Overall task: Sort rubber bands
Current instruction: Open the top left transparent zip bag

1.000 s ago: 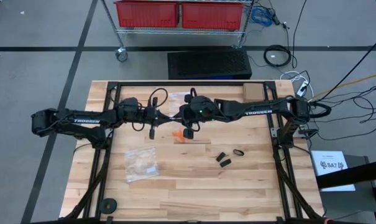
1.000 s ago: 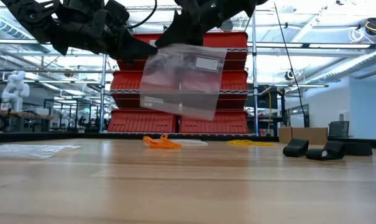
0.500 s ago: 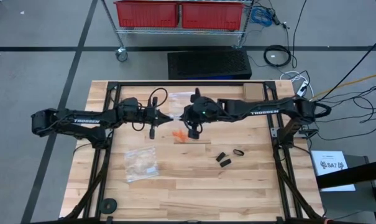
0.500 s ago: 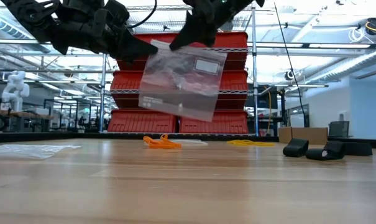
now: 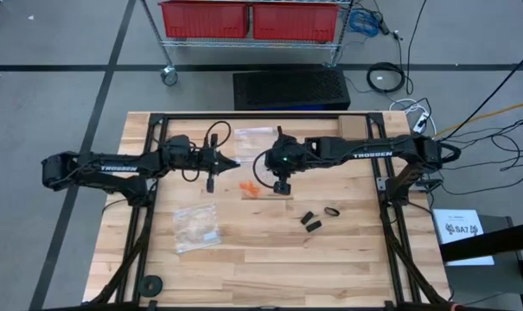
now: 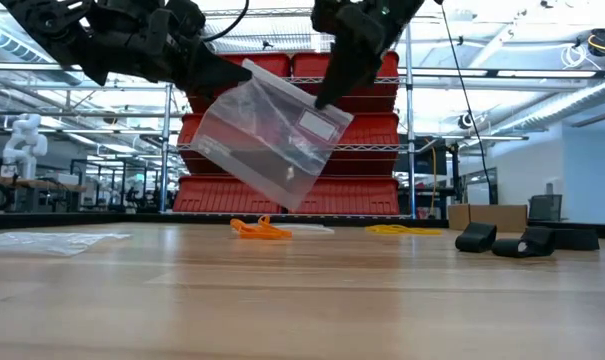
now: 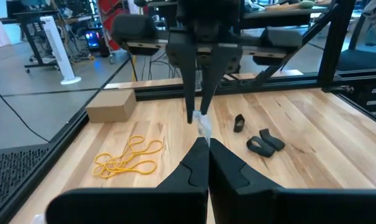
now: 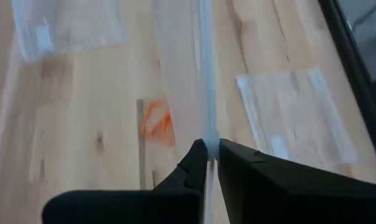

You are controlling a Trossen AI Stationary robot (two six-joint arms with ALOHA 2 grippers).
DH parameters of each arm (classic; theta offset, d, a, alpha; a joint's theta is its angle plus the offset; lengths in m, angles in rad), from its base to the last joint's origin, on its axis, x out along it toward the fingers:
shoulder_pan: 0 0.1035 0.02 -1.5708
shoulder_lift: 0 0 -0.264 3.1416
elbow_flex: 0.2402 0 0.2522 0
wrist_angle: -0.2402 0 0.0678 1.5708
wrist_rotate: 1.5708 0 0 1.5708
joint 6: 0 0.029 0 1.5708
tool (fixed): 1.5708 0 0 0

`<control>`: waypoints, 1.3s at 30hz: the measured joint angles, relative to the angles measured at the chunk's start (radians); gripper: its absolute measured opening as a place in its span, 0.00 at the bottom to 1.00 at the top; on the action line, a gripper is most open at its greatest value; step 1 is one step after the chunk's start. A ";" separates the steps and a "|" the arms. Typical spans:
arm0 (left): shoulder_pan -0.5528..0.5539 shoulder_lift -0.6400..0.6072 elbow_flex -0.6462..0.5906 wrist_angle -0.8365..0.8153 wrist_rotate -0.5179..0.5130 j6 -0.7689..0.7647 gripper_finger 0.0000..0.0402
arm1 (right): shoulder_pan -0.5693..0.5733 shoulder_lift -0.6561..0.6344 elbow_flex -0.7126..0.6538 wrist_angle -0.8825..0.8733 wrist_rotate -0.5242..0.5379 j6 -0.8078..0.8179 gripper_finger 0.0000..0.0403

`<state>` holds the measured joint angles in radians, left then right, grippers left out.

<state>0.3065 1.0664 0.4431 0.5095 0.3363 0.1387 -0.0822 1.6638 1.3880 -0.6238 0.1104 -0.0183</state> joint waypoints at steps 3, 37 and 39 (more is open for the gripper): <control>0.000 0.000 0.000 -0.001 0.000 0.000 0.00 | 0.000 0.000 0.000 -0.051 0.000 0.019 0.02; -0.002 0.000 0.000 -0.072 -0.020 -0.013 0.00 | 0.008 0.007 -0.003 0.210 -0.006 -0.081 0.03; -0.002 0.000 0.000 -0.072 -0.020 -0.019 0.00 | 0.008 0.014 -0.003 0.208 -0.007 -0.080 0.02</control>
<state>0.3042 1.0664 0.4427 0.4370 0.3158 0.1199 -0.0738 1.6781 1.3846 -0.4154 0.1038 -0.0986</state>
